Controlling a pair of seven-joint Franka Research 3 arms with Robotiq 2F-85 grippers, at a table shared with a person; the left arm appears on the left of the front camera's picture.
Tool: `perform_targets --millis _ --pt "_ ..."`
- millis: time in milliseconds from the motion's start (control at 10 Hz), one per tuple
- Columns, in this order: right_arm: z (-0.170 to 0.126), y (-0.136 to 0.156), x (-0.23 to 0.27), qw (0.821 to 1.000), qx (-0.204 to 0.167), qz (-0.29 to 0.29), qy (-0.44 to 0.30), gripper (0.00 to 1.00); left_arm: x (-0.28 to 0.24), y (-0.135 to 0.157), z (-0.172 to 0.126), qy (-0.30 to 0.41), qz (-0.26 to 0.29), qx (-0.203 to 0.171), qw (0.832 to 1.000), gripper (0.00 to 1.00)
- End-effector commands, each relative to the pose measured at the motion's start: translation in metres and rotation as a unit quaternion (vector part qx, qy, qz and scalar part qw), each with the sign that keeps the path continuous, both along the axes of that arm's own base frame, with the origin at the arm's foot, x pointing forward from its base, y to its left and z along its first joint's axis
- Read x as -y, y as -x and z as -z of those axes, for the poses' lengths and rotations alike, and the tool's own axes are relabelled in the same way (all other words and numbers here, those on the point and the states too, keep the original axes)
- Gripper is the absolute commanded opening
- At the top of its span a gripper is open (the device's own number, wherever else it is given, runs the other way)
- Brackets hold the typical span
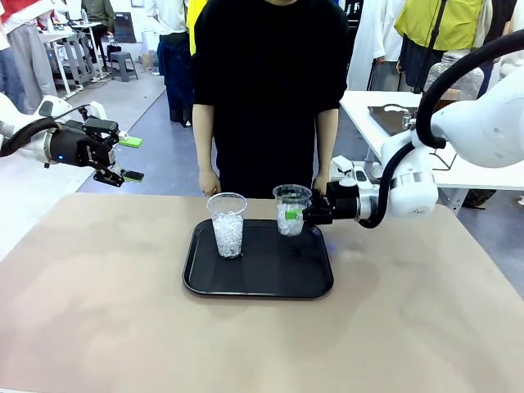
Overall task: Pour the drink into the iced cup.
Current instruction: Pick up the iced cup indicated by the human and present it to them, then open the gripper to release the iced cup you were holding.
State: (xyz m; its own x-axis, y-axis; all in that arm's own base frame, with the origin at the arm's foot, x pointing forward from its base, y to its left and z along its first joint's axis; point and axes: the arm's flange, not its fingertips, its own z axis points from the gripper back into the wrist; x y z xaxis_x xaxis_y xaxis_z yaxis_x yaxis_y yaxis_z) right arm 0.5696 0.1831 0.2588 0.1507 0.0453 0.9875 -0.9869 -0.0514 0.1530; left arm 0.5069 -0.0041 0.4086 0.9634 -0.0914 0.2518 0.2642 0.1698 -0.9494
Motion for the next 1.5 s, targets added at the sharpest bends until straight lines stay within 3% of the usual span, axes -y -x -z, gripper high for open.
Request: perform_targets --millis 0,400,600,700,1400 --pt "-0.036 -0.016 -0.002 1.0 0.014 -0.001 -0.017 0.83 -0.001 0.0 0.0 -0.001 0.001 0.001 1.0 1.0" --pt "-0.079 -0.039 -0.006 0.998 0.068 -0.007 -0.01 0.83 -0.001 0.0 0.0 -0.001 0.001 0.001 1.0 1.0" --pt "-0.075 -0.035 -0.003 0.998 0.047 -0.03 -0.022 0.83 -0.001 0.0 0.0 -0.001 0.001 0.001 1.0 1.0" --pt "-0.08 -0.036 -0.004 0.997 0.072 -0.004 -0.014 0.83 -0.001 0.0 0.0 -0.001 0.001 0.001 1.0 1.0" --pt "-0.08 -0.036 -0.004 0.997 0.072 -0.004 -0.014 0.83 -0.001 0.0 0.0 -0.001 0.001 0.001 1.0 1.0"
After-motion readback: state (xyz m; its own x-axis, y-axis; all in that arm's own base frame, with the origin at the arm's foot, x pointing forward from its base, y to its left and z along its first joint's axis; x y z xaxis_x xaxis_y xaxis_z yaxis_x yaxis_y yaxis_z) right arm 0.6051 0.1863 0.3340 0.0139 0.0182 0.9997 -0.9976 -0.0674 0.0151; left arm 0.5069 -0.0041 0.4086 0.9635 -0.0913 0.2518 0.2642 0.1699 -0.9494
